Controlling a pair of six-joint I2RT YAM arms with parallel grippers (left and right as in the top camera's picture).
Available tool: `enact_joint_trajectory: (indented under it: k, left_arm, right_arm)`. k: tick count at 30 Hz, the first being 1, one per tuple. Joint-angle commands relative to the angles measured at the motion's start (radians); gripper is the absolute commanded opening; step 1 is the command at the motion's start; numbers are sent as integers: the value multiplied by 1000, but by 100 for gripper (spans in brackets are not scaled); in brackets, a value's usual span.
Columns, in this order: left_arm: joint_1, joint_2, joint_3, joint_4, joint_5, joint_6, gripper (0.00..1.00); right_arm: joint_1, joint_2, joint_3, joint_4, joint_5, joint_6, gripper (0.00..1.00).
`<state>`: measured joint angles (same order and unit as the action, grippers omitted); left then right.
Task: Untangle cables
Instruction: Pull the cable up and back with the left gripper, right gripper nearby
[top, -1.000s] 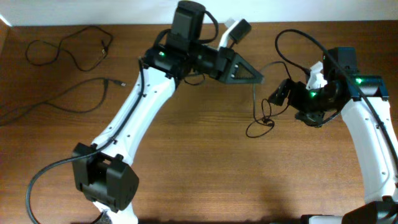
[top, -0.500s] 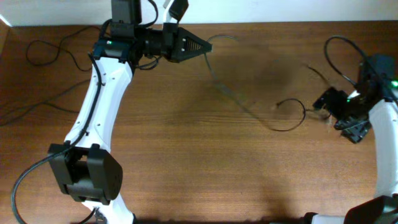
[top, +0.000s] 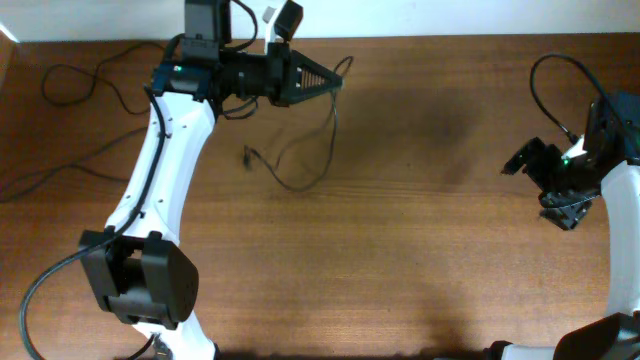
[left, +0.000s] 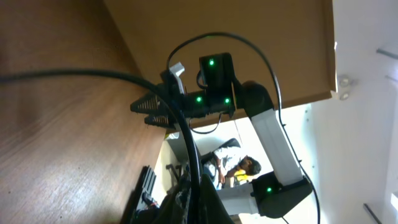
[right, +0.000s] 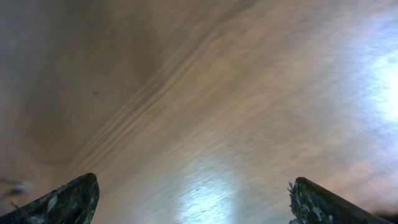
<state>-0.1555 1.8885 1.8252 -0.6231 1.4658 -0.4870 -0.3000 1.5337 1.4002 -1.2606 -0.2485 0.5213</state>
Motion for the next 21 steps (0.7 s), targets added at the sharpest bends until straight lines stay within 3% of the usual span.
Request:
enact_joint_trajectory:
  k: [1, 3, 6, 11, 15, 21]
  left_arm:
    - [-64, -36, 8, -6, 3, 74, 0]
    - [-86, -36, 8, -5, 4, 65, 0]
    - [-118, -36, 8, 56, 16, -52, 0]
    - [-152, -36, 8, 406, 37, -329, 0]
    - [-153, -36, 8, 564, 38, -486, 0]
    - [-162, -43, 8, 880, 64, -857, 0]
  right_arm:
    - [-1, 5, -9, 27, -285, -127, 99]
    - [3, 5, -9, 28, -348, -126, 98]
    - [33, 5, -9, 33, -377, -126, 99]
    - [152, 5, -9, 72, -376, -129, 99]
    - [198, 5, -9, 105, -369, -127, 99]
    - [215, 10, -9, 153, -288, -116, 99]
